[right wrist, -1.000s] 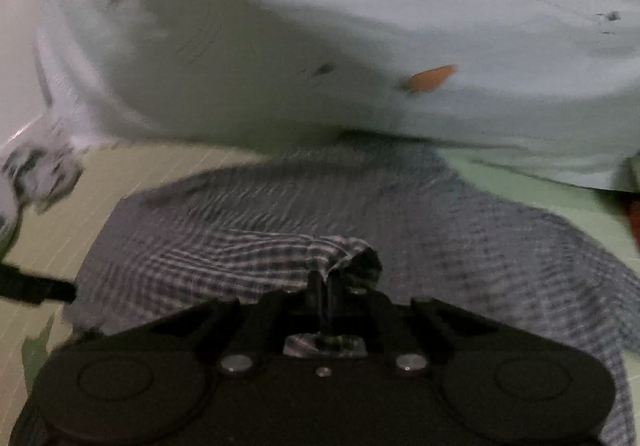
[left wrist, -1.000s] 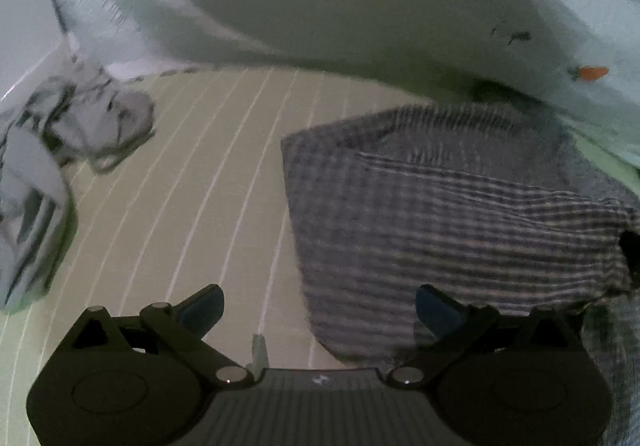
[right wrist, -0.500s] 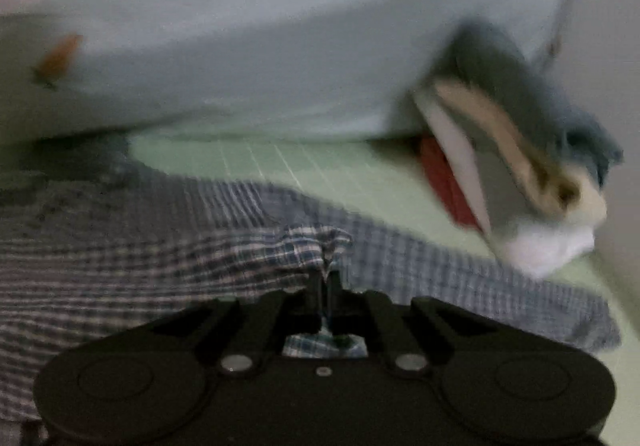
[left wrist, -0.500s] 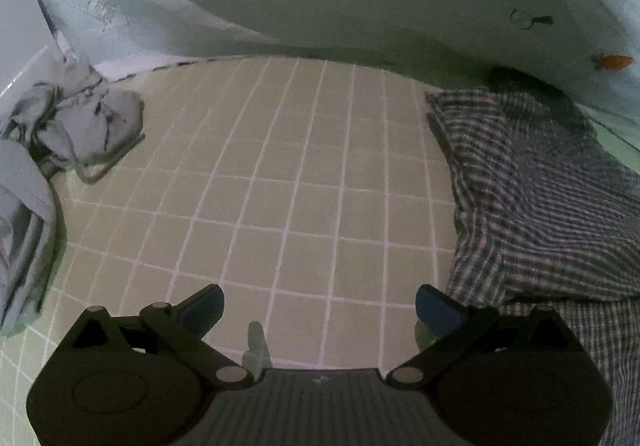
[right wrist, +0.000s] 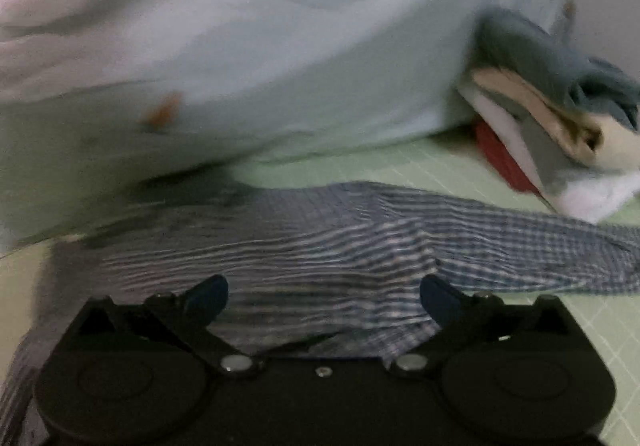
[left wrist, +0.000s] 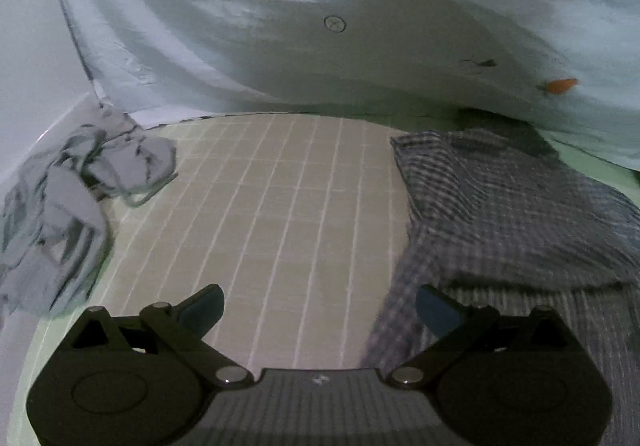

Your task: Fold clothes

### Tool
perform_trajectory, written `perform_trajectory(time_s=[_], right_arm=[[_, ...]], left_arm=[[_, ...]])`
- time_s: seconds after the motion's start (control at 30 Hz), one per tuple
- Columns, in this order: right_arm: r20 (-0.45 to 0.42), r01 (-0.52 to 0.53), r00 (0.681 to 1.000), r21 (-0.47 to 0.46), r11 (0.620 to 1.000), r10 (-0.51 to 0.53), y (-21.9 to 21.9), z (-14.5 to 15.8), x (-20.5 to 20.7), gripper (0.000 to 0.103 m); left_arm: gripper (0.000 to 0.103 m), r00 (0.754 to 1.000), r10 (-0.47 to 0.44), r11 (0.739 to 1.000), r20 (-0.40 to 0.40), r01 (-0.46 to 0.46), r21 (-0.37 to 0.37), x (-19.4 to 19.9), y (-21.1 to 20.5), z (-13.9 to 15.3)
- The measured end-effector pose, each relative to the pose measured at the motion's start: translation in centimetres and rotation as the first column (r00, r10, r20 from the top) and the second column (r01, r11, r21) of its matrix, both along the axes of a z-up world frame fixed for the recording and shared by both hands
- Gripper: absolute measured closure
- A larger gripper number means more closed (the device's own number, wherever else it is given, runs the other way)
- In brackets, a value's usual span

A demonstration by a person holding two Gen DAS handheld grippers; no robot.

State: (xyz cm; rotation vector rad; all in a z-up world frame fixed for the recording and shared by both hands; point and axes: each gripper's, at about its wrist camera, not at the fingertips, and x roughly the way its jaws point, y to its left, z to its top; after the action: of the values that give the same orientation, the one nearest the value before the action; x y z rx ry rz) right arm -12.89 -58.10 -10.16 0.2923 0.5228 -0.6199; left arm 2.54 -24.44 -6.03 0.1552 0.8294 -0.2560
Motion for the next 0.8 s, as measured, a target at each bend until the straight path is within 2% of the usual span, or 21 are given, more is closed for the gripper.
perform_trajectory(time_s=[0.1, 0.27, 0.4, 0.53, 0.8], right_arm=[[-0.006, -0.059, 0.998, 0.026, 0.998, 0.059, 3.0, -0.3, -1.6, 0.0], [-0.049, -0.11, 0.992, 0.042, 0.993, 0.113, 9.5, -0.3, -2.9, 0.0], [-0.075, -0.145, 0.987, 0.016, 0.989, 0.145, 16.4, -0.1, -2.9, 0.0], [-0.116, -0.158, 0.98, 0.03, 0.987, 0.16, 22.7, -0.8, -2.1, 0.0], [-0.184, -0.18, 0.964, 0.066, 0.981, 0.189, 32.6, -0.8, 0.3, 0.0]], left_arm=[[0.002, 0.999, -0.041, 0.999, 0.015, 0.041, -0.002, -3.4, 1.9, -0.3], [0.002, 0.998, -0.057, 0.998, -0.004, 0.057, -0.026, -5.0, 6.3, -1.1], [0.002, 0.994, -0.107, 0.994, -0.012, 0.107, -0.029, -5.1, 9.9, -1.6], [0.002, 0.985, -0.167, 0.986, -0.034, 0.166, -0.02, -4.6, 12.9, -2.5], [0.002, 0.977, -0.184, 0.983, -0.103, 0.181, -0.038, -4.6, 15.8, -4.6]])
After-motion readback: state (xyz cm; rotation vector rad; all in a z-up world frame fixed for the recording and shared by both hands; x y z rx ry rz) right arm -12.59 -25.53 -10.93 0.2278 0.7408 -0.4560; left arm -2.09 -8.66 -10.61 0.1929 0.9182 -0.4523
